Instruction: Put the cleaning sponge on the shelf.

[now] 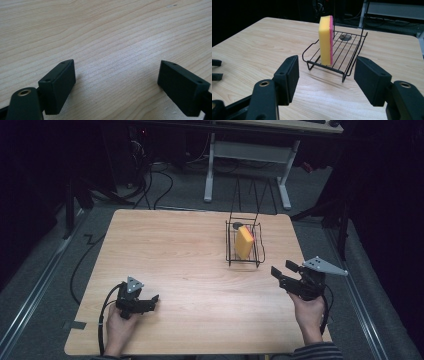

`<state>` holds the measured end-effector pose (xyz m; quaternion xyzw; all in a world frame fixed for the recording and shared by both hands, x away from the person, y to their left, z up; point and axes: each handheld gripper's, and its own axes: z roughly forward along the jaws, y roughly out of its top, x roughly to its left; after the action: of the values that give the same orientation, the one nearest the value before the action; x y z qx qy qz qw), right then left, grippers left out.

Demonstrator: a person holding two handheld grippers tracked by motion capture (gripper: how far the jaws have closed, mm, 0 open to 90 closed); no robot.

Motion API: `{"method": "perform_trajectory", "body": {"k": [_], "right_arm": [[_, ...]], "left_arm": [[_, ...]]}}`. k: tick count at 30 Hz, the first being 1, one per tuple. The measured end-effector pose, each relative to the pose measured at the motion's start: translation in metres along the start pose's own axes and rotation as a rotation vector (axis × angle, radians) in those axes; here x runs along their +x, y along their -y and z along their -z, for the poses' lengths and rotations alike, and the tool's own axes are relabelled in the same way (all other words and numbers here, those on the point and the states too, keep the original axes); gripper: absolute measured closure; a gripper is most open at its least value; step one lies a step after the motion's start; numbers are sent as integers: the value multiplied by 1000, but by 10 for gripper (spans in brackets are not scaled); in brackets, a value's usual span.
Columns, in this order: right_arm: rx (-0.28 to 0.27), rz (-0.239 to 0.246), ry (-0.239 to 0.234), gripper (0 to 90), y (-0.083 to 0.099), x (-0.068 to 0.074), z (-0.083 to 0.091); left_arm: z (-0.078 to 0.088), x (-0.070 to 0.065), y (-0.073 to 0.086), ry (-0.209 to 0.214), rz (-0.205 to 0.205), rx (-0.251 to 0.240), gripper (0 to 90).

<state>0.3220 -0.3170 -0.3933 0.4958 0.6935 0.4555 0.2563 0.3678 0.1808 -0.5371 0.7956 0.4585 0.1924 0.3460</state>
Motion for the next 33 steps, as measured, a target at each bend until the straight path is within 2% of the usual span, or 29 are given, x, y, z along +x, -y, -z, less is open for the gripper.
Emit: {"method": "perform_trajectory", "body": {"k": [5, 19, 33], "right_arm": [[5, -12, -2, 376, 8, -2, 2], [-24, -34, -4, 379, 31, 2, 10], [-3, -80, 3, 381, 58, -6, -1]], "left_arm": [[0, 0, 0, 0, 3, 0, 153], [0, 0, 0, 0, 3, 0, 153], [0, 0, 0, -1, 1, 0, 153]]}}
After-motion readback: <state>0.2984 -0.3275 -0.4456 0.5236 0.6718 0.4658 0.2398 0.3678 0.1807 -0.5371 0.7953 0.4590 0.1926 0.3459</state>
